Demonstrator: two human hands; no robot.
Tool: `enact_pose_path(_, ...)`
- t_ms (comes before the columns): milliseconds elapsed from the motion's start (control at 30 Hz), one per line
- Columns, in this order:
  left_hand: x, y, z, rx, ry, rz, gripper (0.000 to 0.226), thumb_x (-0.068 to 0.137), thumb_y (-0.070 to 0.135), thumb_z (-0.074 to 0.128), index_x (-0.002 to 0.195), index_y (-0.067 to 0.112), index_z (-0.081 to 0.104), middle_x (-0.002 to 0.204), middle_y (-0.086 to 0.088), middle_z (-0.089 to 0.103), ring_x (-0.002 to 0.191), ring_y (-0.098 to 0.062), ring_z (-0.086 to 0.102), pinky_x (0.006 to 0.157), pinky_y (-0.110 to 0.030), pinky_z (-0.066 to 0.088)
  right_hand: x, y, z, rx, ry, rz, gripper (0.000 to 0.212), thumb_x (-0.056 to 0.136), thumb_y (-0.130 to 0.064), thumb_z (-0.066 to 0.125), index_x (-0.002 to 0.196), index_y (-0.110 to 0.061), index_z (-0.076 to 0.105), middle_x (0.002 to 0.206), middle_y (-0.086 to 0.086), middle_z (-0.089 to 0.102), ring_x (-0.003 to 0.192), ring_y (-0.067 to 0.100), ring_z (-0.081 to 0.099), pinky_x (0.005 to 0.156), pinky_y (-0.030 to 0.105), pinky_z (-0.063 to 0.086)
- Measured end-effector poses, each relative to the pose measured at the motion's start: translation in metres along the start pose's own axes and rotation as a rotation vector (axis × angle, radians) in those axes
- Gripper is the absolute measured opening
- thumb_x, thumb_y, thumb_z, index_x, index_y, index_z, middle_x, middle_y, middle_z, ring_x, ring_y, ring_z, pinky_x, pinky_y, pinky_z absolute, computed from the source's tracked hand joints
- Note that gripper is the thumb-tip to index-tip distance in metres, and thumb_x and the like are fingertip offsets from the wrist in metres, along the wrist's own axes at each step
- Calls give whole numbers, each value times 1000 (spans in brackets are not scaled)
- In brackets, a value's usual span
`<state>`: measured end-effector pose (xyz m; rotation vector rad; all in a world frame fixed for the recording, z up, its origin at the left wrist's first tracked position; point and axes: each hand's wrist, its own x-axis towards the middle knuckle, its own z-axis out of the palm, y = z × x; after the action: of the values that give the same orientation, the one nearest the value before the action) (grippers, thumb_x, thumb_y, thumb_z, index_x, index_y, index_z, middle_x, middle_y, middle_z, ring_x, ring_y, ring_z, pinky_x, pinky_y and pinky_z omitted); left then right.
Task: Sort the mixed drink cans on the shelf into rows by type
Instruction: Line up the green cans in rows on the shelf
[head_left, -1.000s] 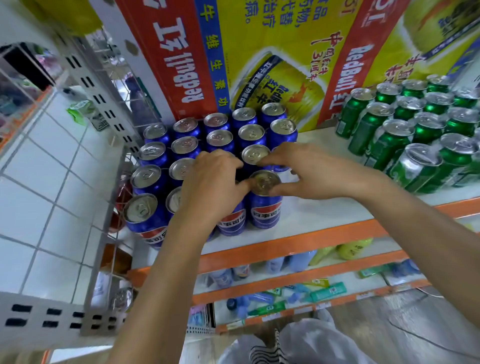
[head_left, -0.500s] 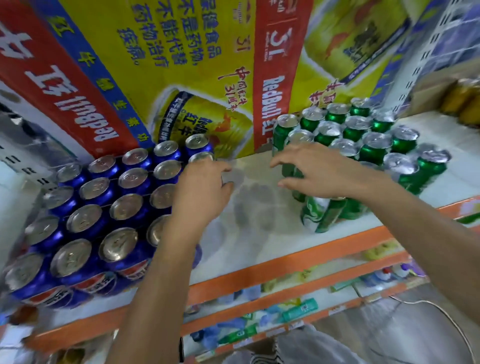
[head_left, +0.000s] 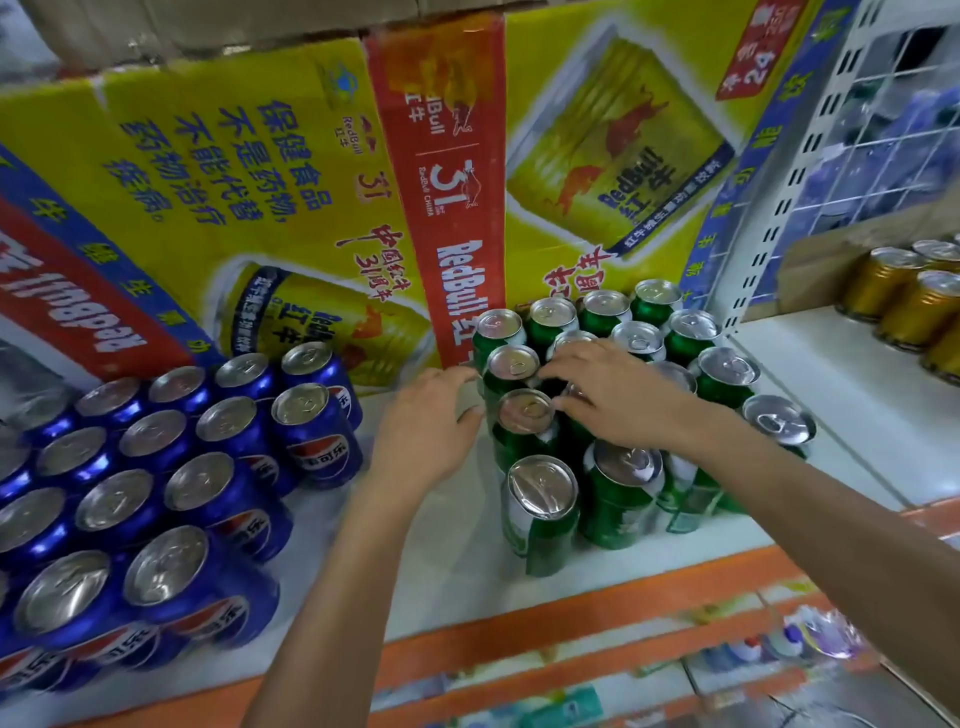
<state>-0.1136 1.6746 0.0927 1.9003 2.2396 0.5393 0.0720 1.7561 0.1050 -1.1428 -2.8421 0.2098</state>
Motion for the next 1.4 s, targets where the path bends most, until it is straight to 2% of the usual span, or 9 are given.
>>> enact_pose_path(133, -1, 5, 3, -144, -42, -13, 47, 93, 35, 56, 136, 21, 46, 134, -5, 53, 117, -23, 54, 98, -38, 43, 1, 8, 12, 35, 82, -28, 37, 96, -28, 48, 130, -15, 55, 131, 6, 48, 130, 22, 36, 105, 21, 13)
enact_pose_path(367, -13, 28, 5, -232, -32, 89, 57, 91, 54, 47, 142, 30, 37, 141, 2, 41, 129, -17, 40, 104, -32, 35, -14, 3, 16, 156, 132, -35, 43, 89, -29, 42, 122, -8, 59, 125, 10, 55, 119, 29, 49, 103, 33, 33)
enact_pose_path(500, -36, 39, 8, -164, -241, 293, 100, 68, 74, 57, 149, 31, 17, 153, 12, 8, 142, -11, 11, 114, -28, 19, -44, 3, 10, 73, 50, -120, 78, 76, -63, 46, 134, -10, 49, 141, 6, 45, 130, 24, 42, 110, 41, 34)
enact_pose_path(633, -46, 31, 25, 132, -309, 394, 107, 69, 55, 74, 149, 34, 7, 154, 10, -20, 143, -15, -21, 119, -40, 13, -71, 10, 19, -251, -95, -65, 128, 51, -77, 67, 152, -18, 14, 158, -5, 11, 144, 13, 13, 117, 43, 13)
enact_pose_path(833, -43, 34, 40, 101, -219, 418, 93, 67, 43, 80, 140, 14, 30, 158, -3, -7, 135, -15, -32, 116, -30, -9, -71, 10, 32, -324, 18, -75, 131, 30, -59, 86, 143, -14, 38, 145, 2, 44, 132, 22, 42, 102, 47, 39)
enact_pose_path(1067, -38, 40, 41, 89, -251, 344, 91, 70, 50, 75, 139, 15, 28, 158, 6, -11, 132, -11, -36, 116, -28, -5, -71, 10, 34, -307, 86, -69, 125, 30, -55, 85, 140, -14, 43, 141, 1, 49, 127, 22, 49, 104, 44, 32)
enact_pose_path(1233, -42, 41, 42, 65, -212, 300, 96, 66, 53, 77, 142, 19, 28, 158, 7, -3, 139, -9, -28, 120, -41, 7, -77, 22, 26, -270, 116, -120, 121, 40, -70, 77, 141, -14, 41, 142, 3, 47, 131, 20, 40, 108, 39, 27)
enact_pose_path(1333, -49, 48, 39, 134, -213, 219, 114, 64, 62, 74, 148, 38, 2, 157, 12, -6, 141, -8, -23, 118, -50, 1, -84, 46, 13, -227, 101, -108, 115, 49, -68, 76, 143, -19, 32, 144, 4, 42, 135, 22, 31, 109, 46, 24)
enact_pose_path(1400, -49, 60, 40, 129, -102, 253, 113, 61, 68, 72, 147, 42, 3, 158, 7, 4, 144, -11, -13, 117, -49, 3, -93, 63, 2, -219, 30, -45, 115, 51, -66, 77, 145, -25, 26, 150, 2, 35, 140, 24, 28, 109, 54, 27)
